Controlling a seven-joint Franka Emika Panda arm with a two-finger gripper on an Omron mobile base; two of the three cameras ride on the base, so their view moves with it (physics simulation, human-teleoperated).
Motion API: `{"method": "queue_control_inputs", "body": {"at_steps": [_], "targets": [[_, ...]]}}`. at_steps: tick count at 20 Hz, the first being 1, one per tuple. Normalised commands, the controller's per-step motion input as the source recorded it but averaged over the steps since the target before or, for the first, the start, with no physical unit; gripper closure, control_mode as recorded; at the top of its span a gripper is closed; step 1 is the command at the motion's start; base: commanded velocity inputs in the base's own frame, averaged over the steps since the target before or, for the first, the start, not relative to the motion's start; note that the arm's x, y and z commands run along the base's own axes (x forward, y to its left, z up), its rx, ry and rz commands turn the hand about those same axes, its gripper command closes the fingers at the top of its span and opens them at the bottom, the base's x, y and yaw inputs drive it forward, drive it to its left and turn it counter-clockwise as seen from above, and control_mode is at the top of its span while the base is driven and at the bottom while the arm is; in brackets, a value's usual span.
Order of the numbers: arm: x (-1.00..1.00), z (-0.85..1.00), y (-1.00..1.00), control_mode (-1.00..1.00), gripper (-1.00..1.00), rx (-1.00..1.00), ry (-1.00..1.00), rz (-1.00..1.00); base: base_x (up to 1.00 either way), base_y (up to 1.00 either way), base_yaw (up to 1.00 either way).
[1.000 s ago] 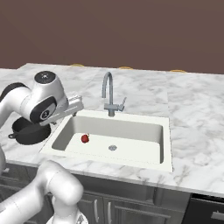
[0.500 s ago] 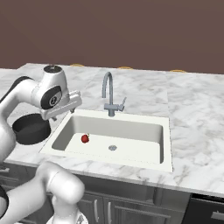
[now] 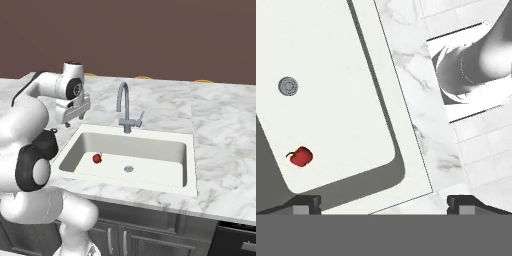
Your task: Dump the bell pepper from the pot into the sink. Then turn on the water and wash the bell pepper. Then turn off the water and put the bell pepper back in the pot.
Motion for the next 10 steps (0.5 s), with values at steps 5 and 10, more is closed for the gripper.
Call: {"method": "queue_control_inputs", "body": {"at_steps": [5,10], "targets": [[0.34,-0.42,0.06,-1.00,-1.00,-0.13,0.00,0.55,0.00,0.00,0.00],[0.33,-0.59,-0.01,-1.00,-1.00,-0.05,0.00,0.50,0.00,0.00,0.00]]}}
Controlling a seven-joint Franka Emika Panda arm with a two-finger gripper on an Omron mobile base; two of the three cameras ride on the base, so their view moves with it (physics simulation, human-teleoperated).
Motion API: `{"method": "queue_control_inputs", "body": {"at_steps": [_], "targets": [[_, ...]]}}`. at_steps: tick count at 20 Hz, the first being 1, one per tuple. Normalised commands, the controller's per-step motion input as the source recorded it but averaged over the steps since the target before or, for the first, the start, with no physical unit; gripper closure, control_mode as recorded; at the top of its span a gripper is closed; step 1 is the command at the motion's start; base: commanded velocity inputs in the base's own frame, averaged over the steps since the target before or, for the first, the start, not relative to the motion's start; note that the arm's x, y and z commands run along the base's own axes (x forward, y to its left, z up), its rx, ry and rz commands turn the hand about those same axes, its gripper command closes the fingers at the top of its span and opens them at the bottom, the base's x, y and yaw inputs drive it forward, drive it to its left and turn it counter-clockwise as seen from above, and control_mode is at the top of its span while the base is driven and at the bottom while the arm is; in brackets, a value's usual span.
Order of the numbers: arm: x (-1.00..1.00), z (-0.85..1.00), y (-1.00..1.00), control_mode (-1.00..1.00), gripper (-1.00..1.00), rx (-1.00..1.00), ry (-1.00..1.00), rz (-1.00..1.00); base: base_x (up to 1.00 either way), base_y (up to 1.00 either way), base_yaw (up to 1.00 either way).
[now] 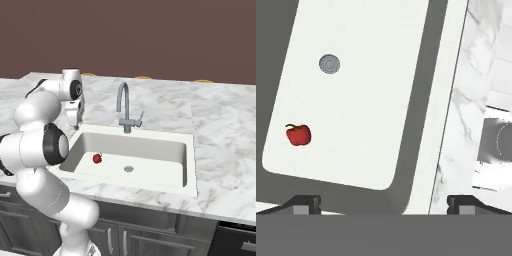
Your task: Dump the bell pepper from the pot into the sink. Then turn on the water and wash the bell pepper. Then turn off the water and put the bell pepper back in the pot.
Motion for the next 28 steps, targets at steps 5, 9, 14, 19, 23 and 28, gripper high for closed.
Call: {"method": "queue_control_inputs", "body": {"at_steps": [5,9,14,19,23,28], "targets": [[0.33,-0.50,-0.01,-1.00,-1.00,0.02,0.00,0.42,0.00,0.00,0.00],[0.08,-0.40,0.00,-1.00,-1.00,0.09,0.00,0.45,0.00,0.00,0.00],[0.03,-0.33,0.00,-1.00,-1.00,0.10,0.00,0.45,0.00,0.00,0.00],[0.21,-0.39,0.00,-1.00,-1.00,0.07,-0.01,0.41,0.00,0.00,0.00],[0.20,-0.47,0.00,-1.00,-1.00,0.00,-0.07,0.36,0.00,0.00,0.00],[0.00,-0.45,0.00,-1.00,-1.00,0.00,-0.14,0.30,0.00,0.00,0.00]]}}
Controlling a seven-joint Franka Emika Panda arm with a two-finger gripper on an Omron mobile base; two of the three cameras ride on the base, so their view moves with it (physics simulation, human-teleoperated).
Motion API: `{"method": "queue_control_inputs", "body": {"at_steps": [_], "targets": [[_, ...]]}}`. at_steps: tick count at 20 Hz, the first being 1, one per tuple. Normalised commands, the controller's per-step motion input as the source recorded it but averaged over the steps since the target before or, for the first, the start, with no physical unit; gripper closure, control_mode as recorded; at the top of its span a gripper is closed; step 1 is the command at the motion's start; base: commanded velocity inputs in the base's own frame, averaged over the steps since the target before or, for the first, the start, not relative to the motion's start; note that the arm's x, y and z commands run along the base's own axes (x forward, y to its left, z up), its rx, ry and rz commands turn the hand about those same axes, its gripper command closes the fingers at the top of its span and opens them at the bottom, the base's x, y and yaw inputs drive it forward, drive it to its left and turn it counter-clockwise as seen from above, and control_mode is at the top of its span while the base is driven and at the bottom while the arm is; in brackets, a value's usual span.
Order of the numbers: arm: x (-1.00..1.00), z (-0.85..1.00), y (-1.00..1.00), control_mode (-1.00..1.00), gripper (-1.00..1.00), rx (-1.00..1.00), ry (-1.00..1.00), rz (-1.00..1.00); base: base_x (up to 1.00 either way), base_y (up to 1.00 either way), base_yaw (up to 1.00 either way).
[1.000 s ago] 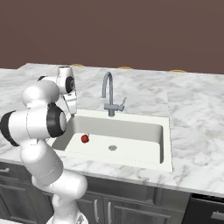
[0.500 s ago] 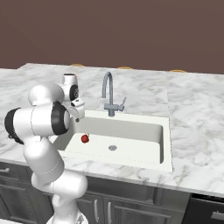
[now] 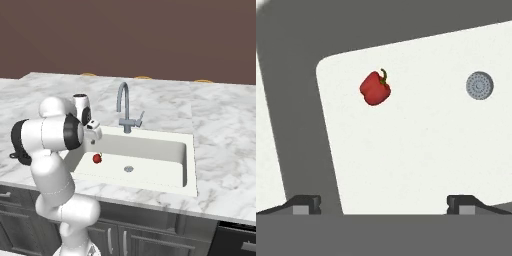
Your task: Dump the bell pepper from the pot into the sink. Then turn on the water and wash the bell pepper. Then turn off the water and put the bell pepper back in the pot.
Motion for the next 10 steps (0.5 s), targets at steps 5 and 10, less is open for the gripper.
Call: {"method": "queue_control_inputs", "body": {"at_steps": [5,10], "targets": [[0.00,-0.39,-0.02,-1.00,-1.00,0.04,-0.14,0.21,0.00,0.00,0.00],[0.04,-0.42,0.00,-1.00,-1.00,0.06,-0.07,0.17,0.00,0.00,0.00]]}}
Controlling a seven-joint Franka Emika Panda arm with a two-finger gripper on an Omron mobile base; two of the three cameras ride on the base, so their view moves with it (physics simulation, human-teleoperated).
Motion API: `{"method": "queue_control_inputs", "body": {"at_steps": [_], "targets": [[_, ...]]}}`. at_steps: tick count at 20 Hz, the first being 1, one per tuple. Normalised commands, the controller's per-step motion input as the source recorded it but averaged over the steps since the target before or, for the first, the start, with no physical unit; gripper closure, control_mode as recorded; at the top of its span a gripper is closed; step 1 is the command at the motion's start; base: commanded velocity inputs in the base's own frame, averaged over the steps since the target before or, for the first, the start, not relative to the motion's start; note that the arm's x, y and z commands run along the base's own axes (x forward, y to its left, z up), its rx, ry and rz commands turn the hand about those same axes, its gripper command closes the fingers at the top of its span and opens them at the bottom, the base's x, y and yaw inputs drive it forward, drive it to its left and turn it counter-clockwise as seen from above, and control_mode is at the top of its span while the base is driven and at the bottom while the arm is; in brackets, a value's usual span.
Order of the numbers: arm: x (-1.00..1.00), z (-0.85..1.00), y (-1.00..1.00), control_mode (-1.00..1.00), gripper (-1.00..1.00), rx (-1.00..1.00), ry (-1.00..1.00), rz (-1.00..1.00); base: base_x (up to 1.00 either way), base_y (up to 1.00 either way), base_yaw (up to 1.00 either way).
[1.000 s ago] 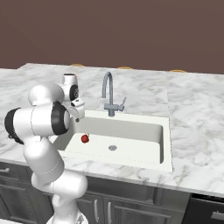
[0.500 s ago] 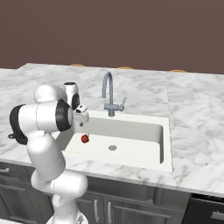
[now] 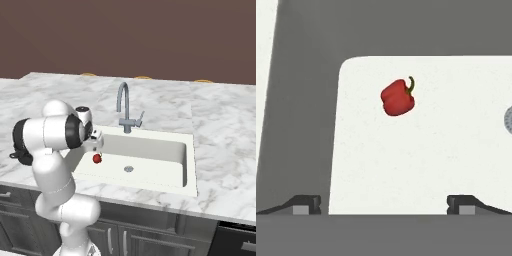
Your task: Dump the bell pepper from the pot into the sink. Then turn on the water and wash the bell pepper. Then turn off the water and put the bell pepper back in the pot.
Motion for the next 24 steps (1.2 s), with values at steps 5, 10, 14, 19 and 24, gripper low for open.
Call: {"method": "queue_control_inputs", "body": {"at_steps": [5,10,14,19,24], "targets": [[0.08,-0.33,0.00,-1.00,-1.00,0.02,-0.08,0.14,0.00,0.00,0.00],[0.03,-0.19,0.00,-1.00,-1.00,0.00,-0.10,0.07,0.00,0.00,0.00],[0.07,-0.14,0.00,-1.00,-1.00,0.00,-0.09,0.03,0.00,0.00,0.00],[0.16,-0.12,0.00,-1.00,-1.00,0.00,-0.05,0.03,0.00,0.00,0.00],[0.25,-0.11,0.00,-1.00,-1.00,0.00,-0.03,0.01,0.00,0.00,0.00]]}}
